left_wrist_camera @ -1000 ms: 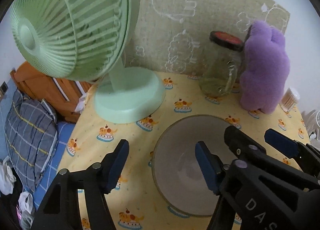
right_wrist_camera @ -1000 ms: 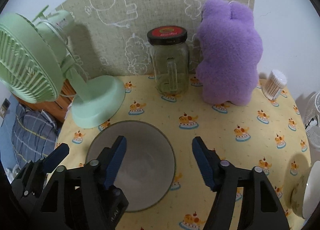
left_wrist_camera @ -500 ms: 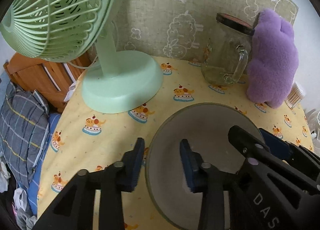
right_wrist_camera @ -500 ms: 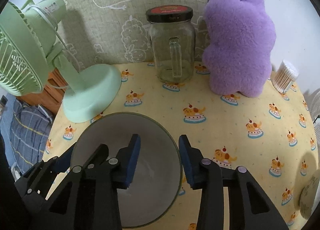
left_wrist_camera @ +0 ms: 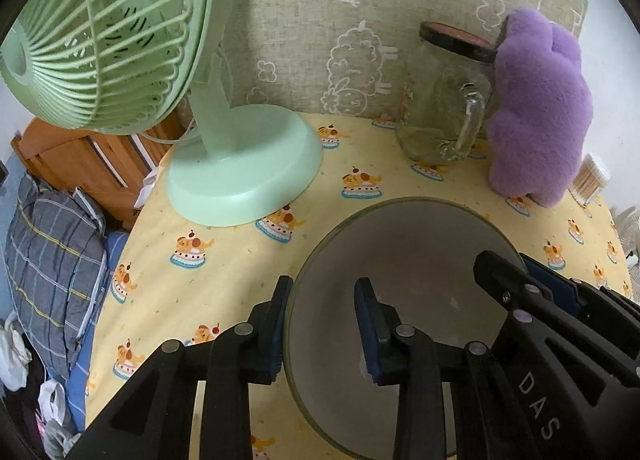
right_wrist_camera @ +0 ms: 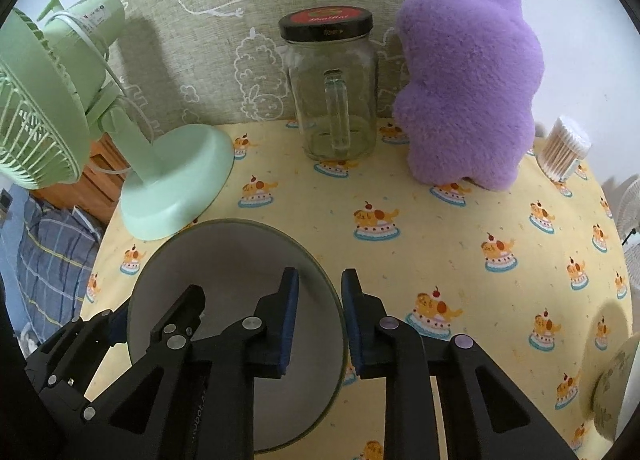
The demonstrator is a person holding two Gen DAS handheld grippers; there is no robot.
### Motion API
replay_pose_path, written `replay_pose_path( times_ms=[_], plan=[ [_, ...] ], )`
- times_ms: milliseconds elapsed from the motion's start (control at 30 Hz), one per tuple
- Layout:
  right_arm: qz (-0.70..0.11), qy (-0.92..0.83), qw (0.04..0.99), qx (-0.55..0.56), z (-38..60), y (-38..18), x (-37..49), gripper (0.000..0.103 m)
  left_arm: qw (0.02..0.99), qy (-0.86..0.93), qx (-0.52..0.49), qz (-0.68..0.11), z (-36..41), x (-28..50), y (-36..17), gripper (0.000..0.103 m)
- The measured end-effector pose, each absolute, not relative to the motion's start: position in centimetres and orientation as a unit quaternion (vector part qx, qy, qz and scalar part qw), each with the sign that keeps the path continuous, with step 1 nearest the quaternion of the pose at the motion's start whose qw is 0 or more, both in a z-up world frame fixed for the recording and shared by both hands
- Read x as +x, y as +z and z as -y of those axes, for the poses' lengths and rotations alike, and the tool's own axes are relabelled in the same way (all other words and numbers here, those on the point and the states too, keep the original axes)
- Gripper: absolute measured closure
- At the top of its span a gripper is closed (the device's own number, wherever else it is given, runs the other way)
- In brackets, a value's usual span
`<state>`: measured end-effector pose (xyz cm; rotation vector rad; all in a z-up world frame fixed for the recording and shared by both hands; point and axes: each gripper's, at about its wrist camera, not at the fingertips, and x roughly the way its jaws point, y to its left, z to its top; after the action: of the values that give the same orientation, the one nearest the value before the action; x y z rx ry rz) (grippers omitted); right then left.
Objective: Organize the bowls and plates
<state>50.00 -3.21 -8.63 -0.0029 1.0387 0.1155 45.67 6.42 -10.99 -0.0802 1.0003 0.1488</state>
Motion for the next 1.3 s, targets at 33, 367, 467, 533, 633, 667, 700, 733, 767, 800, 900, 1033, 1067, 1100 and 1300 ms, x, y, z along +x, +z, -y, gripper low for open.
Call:
replay_pose_path(
  times_ms=[33, 367, 467, 533, 633, 667, 700, 733, 767, 800, 900, 1033, 1067, 1100, 1300],
  plan=[
    [-0.495, 0.055, 0.867, -0.002, 3.3, -8.5, 49.8, 0.077, 0.874, 0.070, -0.038, -0.478, -6.3, 45.5, -10.7, 0.073],
    [-0.483, 0.043, 0.875, 0.007, 4.3, -4.9, 46.5, 0.077, 0.883, 0.059, -0.033, -0.465, -5.0, 42.3, -7.2, 0.073],
    [-0.475, 0.042, 0.879, 0.008, 4.6, -3.3, 45.1, 0.077, 0.887, 0.057, -0.032, -0.458, -4.7, 41.1, -5.7, 0.073],
    [-0.471, 0.040, 0.881, 0.009, 4.8, -2.3, 44.0, 0.077, 0.889, 0.054, -0.031, -0.454, -4.4, 40.0, -4.7, 0.073],
    [-0.466, 0.035, 0.884, 0.011, 5.2, -0.9, 42.2, 0.077, 0.890, 0.047, -0.030, -0.452, -3.9, 38.5, -3.4, 0.073],
    [-0.464, 0.032, 0.885, 0.011, 5.4, -0.4, 41.6, 0.077, 0.890, 0.045, -0.030, -0.452, -3.8, 38.1, -3.0, 0.073],
    [-0.464, 0.030, 0.885, 0.013, 5.5, 0.0, 41.1, 0.077, 0.890, 0.042, -0.031, -0.453, -3.6, 37.4, -2.6, 0.073],
    [-0.463, 0.027, 0.886, 0.014, 5.7, 0.5, 40.3, 0.077, 0.890, 0.039, -0.032, -0.452, -3.5, 36.9, -2.3, 0.073],
    [-0.462, 0.024, 0.887, 0.013, 5.8, 0.8, 39.7, 0.077, 0.891, 0.035, -0.032, -0.451, -3.3, 36.4, -2.1, 0.073],
    [-0.457, 0.022, 0.889, 0.010, 5.9, 1.2, 39.0, 0.077, 0.893, 0.031, -0.032, -0.448, -3.2, 35.6, -1.8, 0.073],
    [-0.454, 0.013, 0.891, 0.009, 6.1, 2.0, 37.1, 0.077, 0.895, 0.024, -0.030, -0.445, -2.8, 33.9, -1.1, 0.073],
    [-0.448, 0.004, 0.894, 0.012, 6.3, 3.1, 34.0, 0.077, 0.899, 0.013, -0.029, -0.436, -2.6, 31.4, -0.1, 0.073],
    [-0.446, 0.003, 0.895, 0.013, 6.3, 3.3, 33.4, 0.077, 0.900, 0.009, -0.029, -0.435, -2.6, 30.8, 0.1, 0.073],
    [-0.443, 0.000, 0.896, 0.013, 6.3, 3.6, 32.6, 0.077, 0.901, 0.005, -0.028, -0.434, -2.6, 30.1, 0.3, 0.073],
    [-0.433, -0.018, 0.901, 0.015, 5.9, 5.0, 27.7, 0.077, 0.902, -0.014, -0.023, -0.431, -2.6, 26.1, 1.3, 0.073]
  ],
)
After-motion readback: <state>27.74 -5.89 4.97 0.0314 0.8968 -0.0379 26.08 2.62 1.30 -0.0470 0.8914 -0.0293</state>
